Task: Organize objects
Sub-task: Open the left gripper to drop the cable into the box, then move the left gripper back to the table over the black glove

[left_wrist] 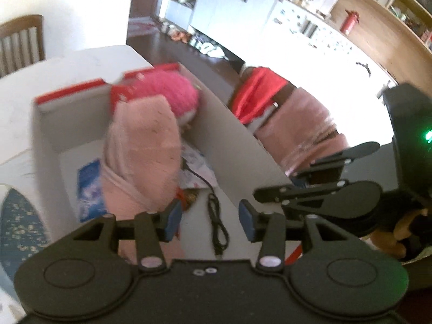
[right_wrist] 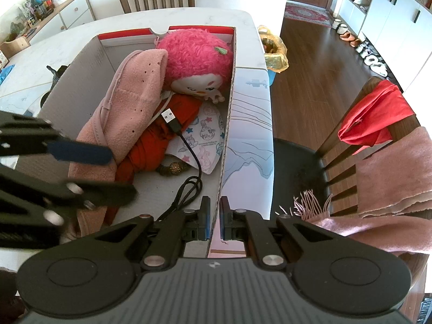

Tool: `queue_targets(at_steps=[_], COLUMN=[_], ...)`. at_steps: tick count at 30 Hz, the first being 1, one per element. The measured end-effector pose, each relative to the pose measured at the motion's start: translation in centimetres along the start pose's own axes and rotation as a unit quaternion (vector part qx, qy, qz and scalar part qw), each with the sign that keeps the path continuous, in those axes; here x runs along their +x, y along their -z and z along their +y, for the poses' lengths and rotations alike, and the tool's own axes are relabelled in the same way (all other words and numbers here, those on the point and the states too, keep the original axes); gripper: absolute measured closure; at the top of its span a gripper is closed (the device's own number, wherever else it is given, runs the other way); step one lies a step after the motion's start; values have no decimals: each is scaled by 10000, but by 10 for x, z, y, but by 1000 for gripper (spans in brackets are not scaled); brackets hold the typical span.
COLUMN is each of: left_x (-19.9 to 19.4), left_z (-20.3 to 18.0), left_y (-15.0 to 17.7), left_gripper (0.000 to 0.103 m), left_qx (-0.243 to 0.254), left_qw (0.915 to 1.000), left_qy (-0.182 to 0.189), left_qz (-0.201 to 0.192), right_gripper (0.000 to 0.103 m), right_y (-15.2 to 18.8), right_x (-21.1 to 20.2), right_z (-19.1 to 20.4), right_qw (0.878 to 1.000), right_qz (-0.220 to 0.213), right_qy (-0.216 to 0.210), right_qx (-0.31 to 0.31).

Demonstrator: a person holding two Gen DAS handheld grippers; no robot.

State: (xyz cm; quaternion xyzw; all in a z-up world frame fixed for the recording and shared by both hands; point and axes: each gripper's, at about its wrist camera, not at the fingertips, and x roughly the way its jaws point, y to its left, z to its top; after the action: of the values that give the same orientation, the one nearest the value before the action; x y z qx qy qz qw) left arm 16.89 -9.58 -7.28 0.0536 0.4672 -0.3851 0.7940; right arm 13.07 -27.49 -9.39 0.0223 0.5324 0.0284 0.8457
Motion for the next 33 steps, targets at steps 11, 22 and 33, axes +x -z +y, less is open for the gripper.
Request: queue_targets(at_steps=[11, 22, 33], left_x=[-52, -83, -68], left_z=[49, 119, 173], left_y=[-5, -3, -4], left_gripper=[56, 40, 7], left_qx=[-495, -867, -1204], left_qw=[9939, 9759, 9566], left_qy=[-761, -1802, -2546], left_qz=[-634, -871, -753], right_gripper=[97, 97, 97], right_y=[3, 1, -1], right_x=[-2, 0, 3], right_z=[-2, 1, 3], right_qw=[10000, 9998, 9995], right_qz=[50, 144, 219], right_qy=[16, 79, 174], right_qx=[53, 98, 123])
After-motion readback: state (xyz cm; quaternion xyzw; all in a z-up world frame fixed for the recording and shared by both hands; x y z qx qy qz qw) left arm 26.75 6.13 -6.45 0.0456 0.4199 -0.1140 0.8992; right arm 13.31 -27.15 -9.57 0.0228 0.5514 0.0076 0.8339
